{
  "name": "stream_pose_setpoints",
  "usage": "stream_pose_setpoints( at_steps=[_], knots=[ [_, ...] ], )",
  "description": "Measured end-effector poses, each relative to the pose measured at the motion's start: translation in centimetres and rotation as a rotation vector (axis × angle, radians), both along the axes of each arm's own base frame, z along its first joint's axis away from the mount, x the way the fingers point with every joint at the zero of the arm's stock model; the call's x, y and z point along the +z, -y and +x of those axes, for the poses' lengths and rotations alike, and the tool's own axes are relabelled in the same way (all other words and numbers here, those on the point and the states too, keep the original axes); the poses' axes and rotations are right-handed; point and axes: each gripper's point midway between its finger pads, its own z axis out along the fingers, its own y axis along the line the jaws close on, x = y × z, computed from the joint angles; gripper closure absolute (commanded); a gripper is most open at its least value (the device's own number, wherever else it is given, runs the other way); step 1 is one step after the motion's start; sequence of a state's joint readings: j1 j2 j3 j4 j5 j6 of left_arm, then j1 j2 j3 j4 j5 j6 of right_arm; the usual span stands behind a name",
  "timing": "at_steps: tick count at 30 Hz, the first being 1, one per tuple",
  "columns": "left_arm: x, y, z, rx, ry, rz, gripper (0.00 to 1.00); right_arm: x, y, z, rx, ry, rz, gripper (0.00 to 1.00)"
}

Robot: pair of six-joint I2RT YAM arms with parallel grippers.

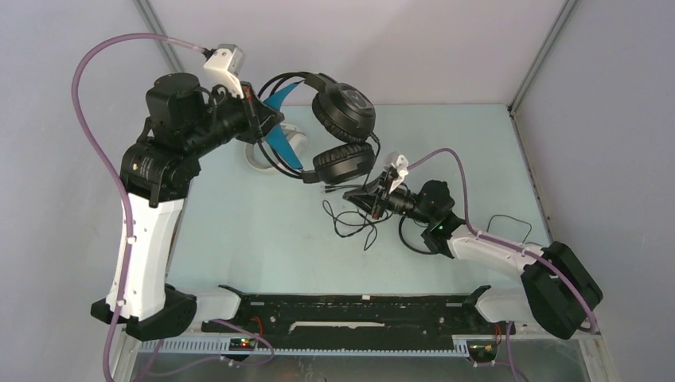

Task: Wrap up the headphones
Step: Wrap the headphones cable around the headphones.

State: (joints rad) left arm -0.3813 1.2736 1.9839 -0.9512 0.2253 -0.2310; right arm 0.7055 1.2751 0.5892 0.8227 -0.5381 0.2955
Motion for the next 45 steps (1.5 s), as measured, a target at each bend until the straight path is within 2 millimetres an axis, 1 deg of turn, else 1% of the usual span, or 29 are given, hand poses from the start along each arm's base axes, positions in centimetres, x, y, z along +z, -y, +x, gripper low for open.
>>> stream_pose_setpoints(
  at_steps=[3,8,10,14,18,20,24,28,30,34,36,39,42,45],
  knots=[
    [0.1,0.6,-0.5,-0.057,0.003,-0.003,1.00,1.0,0.7,1.2,-0.020,0.025,0.042,1.00],
    [-0.3,2.7,-2.0,-0.226,0.004,-0.010,1.00,2.5,1.7,2.7,-0.043,0.073,0.088,1.00],
    [-1.0,3.7,-2.3,-0.295,-0.011,-0.022,1.00,3.1,1.7,2.9,-0.039,0.087,0.098,1.00],
    [-3.2,5.4,-2.2,-0.391,-0.075,-0.052,1.00,4.1,1.4,3.1,-0.029,0.109,0.111,1.00],
    [-5.6,6.7,-2.0,-0.444,-0.151,-0.084,1.00,4.3,1.2,3.5,-0.029,0.108,0.113,1.00],
    [-6.5,7.3,-2.1,-0.468,-0.182,-0.092,1.00,4.2,1.0,3.7,-0.028,0.103,0.111,1.00],
    [-7.3,8.6,-2.5,-0.512,-0.214,-0.093,1.00,4.2,0.8,4.0,-0.028,0.097,0.111,1.00],
    [-7.7,10.0,-3.7,-0.571,-0.225,-0.081,1.00,5.1,0.4,4.2,-0.024,0.113,0.123,1.00],
    [-8.4,10.8,-4.4,-0.606,-0.239,-0.060,1.00,5.6,0.4,4.2,-0.023,0.124,0.131,1.00],
    [-10.5,11.3,-5.4,-0.652,-0.290,0.000,1.00,5.8,0.7,4.7,-0.036,0.129,0.132,1.00],
    [-11.6,11.2,-5.6,-0.657,-0.314,0.035,1.00,5.7,1.2,5.2,-0.052,0.125,0.126,1.00],
    [-13.2,10.9,-5.5,-0.645,-0.334,0.104,1.00,5.5,2.4,6.1,-0.082,0.118,0.102,1.00],
    [-14.2,10.4,-5.3,-0.622,-0.323,0.175,1.00,5.5,4.0,6.8,-0.118,0.124,0.065,1.00],
    [-15.1,9.8,-4.8,-0.584,-0.289,0.260,1.00,5.6,5.0,7.0,-0.140,0.135,0.002,1.00]
  ],
)
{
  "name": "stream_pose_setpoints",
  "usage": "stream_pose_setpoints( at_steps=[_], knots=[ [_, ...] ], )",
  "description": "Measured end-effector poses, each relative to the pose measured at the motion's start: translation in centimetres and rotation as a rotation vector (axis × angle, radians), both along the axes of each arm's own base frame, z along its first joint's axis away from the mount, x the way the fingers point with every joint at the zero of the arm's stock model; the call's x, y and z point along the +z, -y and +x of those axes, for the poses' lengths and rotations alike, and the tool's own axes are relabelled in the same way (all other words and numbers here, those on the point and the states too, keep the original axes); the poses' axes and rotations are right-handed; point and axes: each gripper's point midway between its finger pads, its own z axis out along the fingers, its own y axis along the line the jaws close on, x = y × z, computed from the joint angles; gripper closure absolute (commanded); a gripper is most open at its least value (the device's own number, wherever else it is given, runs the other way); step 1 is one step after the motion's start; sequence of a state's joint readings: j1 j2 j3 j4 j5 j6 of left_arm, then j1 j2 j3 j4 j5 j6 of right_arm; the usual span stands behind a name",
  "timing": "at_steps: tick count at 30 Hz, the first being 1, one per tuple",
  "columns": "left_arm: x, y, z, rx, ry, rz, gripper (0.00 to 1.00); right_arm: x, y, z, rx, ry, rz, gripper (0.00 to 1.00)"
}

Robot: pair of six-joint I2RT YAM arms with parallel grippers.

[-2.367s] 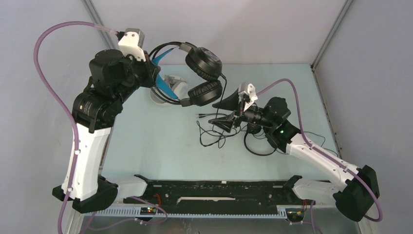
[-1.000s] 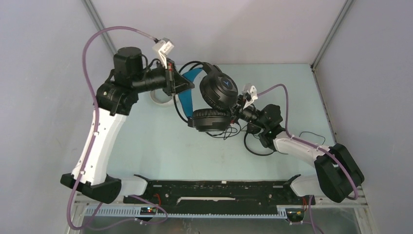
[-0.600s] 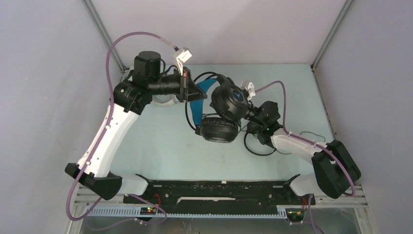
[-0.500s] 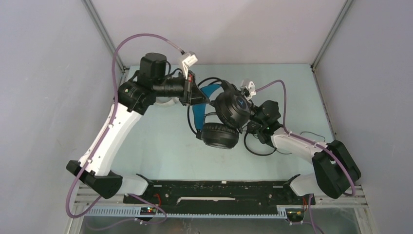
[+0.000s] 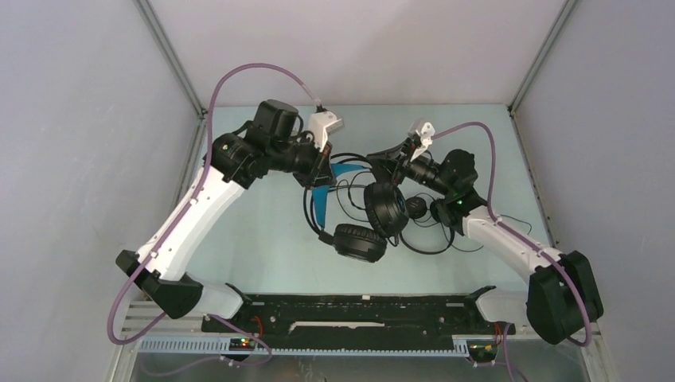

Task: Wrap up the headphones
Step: Wrap the headphones cable around the headphones.

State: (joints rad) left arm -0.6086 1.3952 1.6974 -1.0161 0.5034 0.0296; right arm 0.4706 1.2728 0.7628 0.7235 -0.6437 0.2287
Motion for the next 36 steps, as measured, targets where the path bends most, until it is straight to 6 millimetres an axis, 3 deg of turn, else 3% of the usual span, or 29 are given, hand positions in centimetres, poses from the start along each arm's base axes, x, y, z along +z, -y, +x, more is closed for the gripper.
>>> stream_pose_setpoints(
  at_steps=[9,17,22,29,36],
  knots=[
    [-2.5,-3.8,3.5,0.173,0.231,0.345,1.00,0.5,-0.3,-0.1,-0.019,-0.057,-0.175,1.00],
    [-2.0,-7.6,6.5,0.359,0.386,0.513,1.00,-1.1,0.7,-0.2,-0.058,-0.178,-0.284,1.00],
    [-1.3,-9.3,7.3,0.434,0.471,0.576,1.00,-0.2,0.6,-1.3,-0.010,-0.213,-0.304,1.00],
    [0.0,-9.8,7.9,0.474,0.592,0.630,1.00,1.6,-0.1,-3.2,0.090,-0.254,-0.268,1.00],
    [-1.0,-8.1,7.2,0.382,0.625,0.621,1.00,1.1,-0.1,-2.5,0.074,-0.293,-0.259,1.00]
  ],
)
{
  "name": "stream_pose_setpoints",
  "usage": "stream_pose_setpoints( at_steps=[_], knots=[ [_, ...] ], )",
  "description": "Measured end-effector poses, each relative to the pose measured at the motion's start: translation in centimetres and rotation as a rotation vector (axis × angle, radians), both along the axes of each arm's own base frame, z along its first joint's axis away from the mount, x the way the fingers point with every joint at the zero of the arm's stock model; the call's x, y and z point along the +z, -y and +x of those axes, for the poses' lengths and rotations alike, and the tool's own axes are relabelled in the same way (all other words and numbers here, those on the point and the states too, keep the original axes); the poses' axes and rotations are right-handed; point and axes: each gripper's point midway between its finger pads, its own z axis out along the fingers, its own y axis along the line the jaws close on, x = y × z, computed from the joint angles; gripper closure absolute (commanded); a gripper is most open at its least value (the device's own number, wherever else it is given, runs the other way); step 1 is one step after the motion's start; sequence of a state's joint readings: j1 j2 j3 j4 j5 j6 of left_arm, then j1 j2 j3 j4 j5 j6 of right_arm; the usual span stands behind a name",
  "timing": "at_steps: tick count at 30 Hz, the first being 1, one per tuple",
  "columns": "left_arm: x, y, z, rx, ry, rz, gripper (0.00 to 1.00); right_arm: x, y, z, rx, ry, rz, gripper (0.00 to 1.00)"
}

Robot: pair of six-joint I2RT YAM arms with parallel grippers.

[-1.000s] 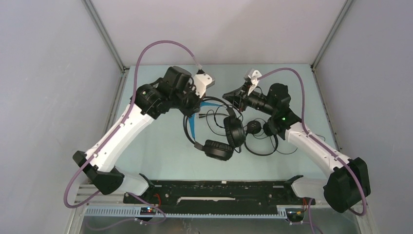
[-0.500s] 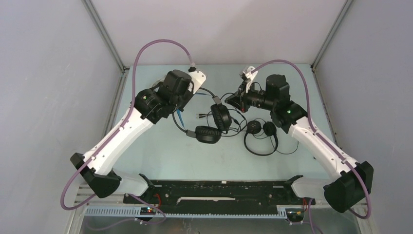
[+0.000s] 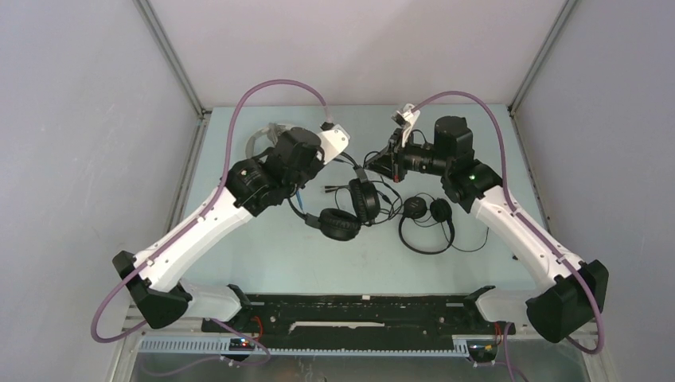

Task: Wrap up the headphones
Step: Wrap the headphones cable around the headphones.

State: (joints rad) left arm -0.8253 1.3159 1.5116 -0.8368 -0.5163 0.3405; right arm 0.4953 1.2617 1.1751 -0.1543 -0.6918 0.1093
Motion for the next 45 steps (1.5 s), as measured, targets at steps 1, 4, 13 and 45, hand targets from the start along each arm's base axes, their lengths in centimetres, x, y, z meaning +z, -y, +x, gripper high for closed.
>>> stream_pose_setpoints(
  at_steps=[1,4,13,45],
  knots=[
    [-0.1,0.2,-0.1,-0.011,-0.004,-0.007,1.00,-0.1,0.0,0.2,-0.004,-0.005,-0.001,1.00],
    [-0.3,0.7,-0.8,-0.057,-0.020,-0.039,1.00,-0.7,0.3,1.0,-0.024,-0.027,-0.002,1.00],
    [2.0,3.0,-3.7,-0.253,-0.026,-0.209,1.00,-1.9,-0.3,1.8,-0.010,-0.105,0.020,1.00],
    [-2.7,-0.9,1.3,0.086,0.006,0.172,1.00,-1.8,-0.7,-0.2,0.113,-0.479,0.106,1.00]
  ],
)
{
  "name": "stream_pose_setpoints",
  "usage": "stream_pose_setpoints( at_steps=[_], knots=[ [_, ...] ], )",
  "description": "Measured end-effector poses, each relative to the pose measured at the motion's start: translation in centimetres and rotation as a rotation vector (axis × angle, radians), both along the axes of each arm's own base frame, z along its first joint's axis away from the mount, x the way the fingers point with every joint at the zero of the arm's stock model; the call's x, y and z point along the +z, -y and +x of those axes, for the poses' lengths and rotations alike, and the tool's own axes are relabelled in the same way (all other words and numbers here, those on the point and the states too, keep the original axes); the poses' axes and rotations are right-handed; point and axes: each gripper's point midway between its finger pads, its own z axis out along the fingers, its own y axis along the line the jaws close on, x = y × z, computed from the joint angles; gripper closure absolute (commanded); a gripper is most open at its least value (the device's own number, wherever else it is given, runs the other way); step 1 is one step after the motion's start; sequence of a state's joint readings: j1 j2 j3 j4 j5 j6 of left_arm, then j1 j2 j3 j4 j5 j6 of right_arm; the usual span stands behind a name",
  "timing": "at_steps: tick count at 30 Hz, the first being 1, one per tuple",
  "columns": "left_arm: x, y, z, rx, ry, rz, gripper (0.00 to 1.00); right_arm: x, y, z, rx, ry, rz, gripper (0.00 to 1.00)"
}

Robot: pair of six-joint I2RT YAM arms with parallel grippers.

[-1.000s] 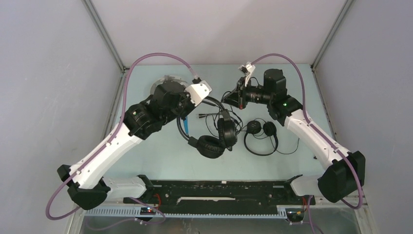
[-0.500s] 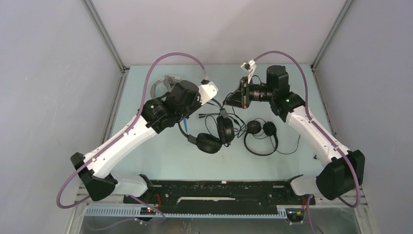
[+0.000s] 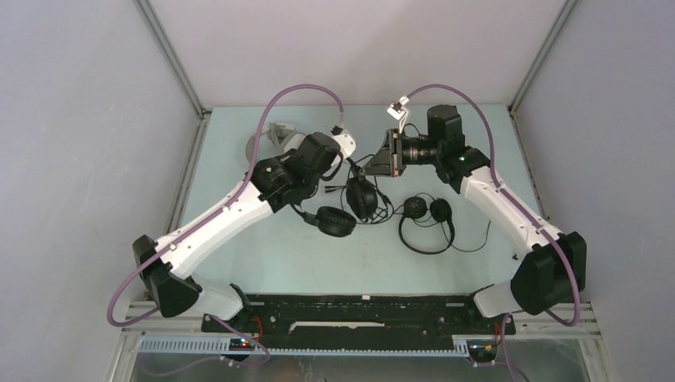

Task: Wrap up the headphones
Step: Wrap the headphones cable around the headphones.

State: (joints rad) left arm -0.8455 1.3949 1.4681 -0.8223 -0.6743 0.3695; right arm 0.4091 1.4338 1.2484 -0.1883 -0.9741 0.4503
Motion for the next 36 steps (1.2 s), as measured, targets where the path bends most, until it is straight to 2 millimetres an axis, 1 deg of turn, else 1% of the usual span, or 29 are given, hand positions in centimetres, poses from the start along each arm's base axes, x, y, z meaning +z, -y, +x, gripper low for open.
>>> stream_pose_setpoints(
  at_steps=[2,8,10,14,20,25,28,32,36],
  knots=[
    [0.1,-0.2,0.4,0.026,0.020,0.007,1.00,0.1,-0.1,-0.3,0.011,-0.019,0.001,1.00],
    [0.6,-0.6,0.6,0.057,0.051,0.020,1.00,0.2,-0.3,-0.7,0.025,-0.080,0.015,1.00],
    [0.7,-0.7,0.7,0.065,0.057,0.021,1.00,0.4,-0.6,-0.9,0.039,-0.104,0.029,0.96],
    [0.7,-1.0,0.7,0.094,0.066,0.013,1.00,0.9,-1.8,-1.5,0.083,-0.137,0.064,0.88],
    [0.4,-2.0,0.9,0.178,0.058,-0.018,1.00,2.2,-4.0,-2.9,0.159,-0.131,0.114,0.87],
    [1.5,-3.7,1.5,0.289,0.075,-0.106,1.00,3.2,-4.8,-2.9,0.164,-0.128,0.148,0.84],
    [1.6,-4.6,1.8,0.354,0.091,-0.161,1.00,4.1,-5.4,-3.1,0.169,-0.111,0.177,0.83],
    [1.9,-5.7,2.1,0.431,0.117,-0.226,1.00,5.1,-6.3,-3.8,0.198,-0.097,0.210,0.80],
    [2.7,-7.3,2.2,0.522,0.170,-0.301,1.00,5.3,-7.2,-4.5,0.220,-0.093,0.226,0.79]
  ],
)
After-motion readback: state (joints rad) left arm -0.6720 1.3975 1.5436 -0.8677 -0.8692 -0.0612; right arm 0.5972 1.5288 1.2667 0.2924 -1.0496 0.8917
